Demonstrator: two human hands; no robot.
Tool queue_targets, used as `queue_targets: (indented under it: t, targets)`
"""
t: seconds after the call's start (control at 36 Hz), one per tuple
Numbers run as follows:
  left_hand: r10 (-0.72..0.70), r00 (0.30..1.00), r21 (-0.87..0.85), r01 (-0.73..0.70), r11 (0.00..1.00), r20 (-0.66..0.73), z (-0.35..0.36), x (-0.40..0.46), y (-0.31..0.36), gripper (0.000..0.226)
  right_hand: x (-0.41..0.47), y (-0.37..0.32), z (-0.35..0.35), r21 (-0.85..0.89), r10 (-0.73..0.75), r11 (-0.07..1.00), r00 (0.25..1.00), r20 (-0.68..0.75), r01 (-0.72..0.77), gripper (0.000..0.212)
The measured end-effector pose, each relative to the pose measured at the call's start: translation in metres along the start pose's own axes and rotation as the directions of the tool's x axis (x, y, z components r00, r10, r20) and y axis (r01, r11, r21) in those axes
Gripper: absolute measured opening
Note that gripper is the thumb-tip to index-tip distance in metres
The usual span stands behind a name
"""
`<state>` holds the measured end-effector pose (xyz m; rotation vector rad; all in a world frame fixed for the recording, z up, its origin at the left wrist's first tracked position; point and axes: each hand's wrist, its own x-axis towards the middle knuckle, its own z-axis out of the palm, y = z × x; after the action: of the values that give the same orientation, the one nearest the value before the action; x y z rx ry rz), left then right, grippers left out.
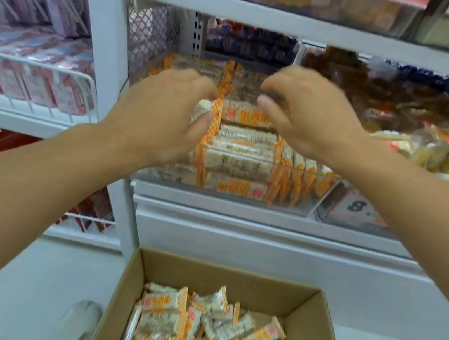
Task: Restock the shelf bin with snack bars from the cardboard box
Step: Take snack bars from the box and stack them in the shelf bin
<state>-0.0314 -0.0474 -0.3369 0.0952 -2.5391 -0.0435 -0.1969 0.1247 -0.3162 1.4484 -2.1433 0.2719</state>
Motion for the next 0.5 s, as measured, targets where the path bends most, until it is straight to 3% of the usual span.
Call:
queue_targets:
  t: [0.06,0.11,0.14,0.19,0.22,0.25,0.28,0.31,0.36,0.39,0.42,0.44,0.5]
  targets:
    - [0.060,0.997,-0.084,-0.064,0.994,-0.045,-0.004,-0.004,0.022,0.023,-0.013,-0.015,-0.008,0.011,-0.036,0.999,0.984,-0.176,0.038,0.040]
    - [0.119,0.992,-0.167,-0.109,0.980,0.050,0.000,-0.015,0.042,0.027,-0.037,-0.035,-0.008,0.136,0.002,0.990,0.957,-0.290,0.039,0.043]
    - [0.153,0.977,-0.180,-0.126,0.976,0.146,0.006,-0.021,0.050,0.028,-0.053,-0.046,-0.003,0.279,0.067,0.960,0.949,-0.307,0.023,0.046]
    - [0.216,0.891,-0.213,-0.138,0.967,0.399,0.026,-0.040,0.064,0.025,-0.094,-0.066,0.017,0.595,0.234,0.797,0.962,-0.143,-0.105,0.050]
    - [0.231,0.815,-0.239,-0.118,0.964,0.531,0.041,-0.054,0.070,0.023,-0.116,-0.075,0.027,0.679,0.259,0.697,0.964,0.061,-0.230,0.049]
    - [0.219,0.711,-0.234,-0.079,0.969,0.668,0.056,-0.071,0.075,0.022,-0.140,-0.082,0.039,0.678,0.221,0.618,0.916,0.336,-0.398,0.045]
    - [0.184,0.583,-0.193,-0.046,0.980,0.791,0.072,-0.091,0.079,0.022,-0.163,-0.088,0.053,0.578,0.122,0.595,0.774,0.622,-0.558,0.038]
    - [0.135,0.448,-0.133,-0.035,0.990,0.884,0.088,-0.112,0.081,0.026,-0.187,-0.090,0.068,0.421,-0.002,0.646,0.550,0.835,-0.637,0.031]
    - [0.009,0.189,0.006,-0.078,0.997,0.982,0.119,-0.154,0.081,0.038,-0.234,-0.095,0.099,0.165,-0.123,0.814,0.113,0.986,-0.556,0.033]
    - [-0.058,0.098,0.069,-0.111,0.991,0.993,0.133,-0.177,0.080,0.041,-0.258,-0.101,0.113,0.093,-0.116,0.876,-0.019,0.993,-0.473,0.040]
    - [-0.109,0.041,0.113,-0.103,0.988,0.993,0.143,-0.198,0.081,0.041,-0.280,-0.106,0.125,0.046,-0.086,0.913,-0.081,0.993,-0.406,0.048]
    - [-0.144,0.000,0.144,-0.045,0.989,0.990,0.153,-0.217,0.082,0.043,-0.301,-0.110,0.137,0.004,-0.042,0.926,-0.093,0.995,-0.378,0.057]
    - [-0.152,-0.052,0.157,0.094,0.983,0.987,0.170,-0.252,0.089,0.045,-0.339,-0.117,0.161,-0.057,0.037,0.894,-0.053,0.998,-0.444,0.071]
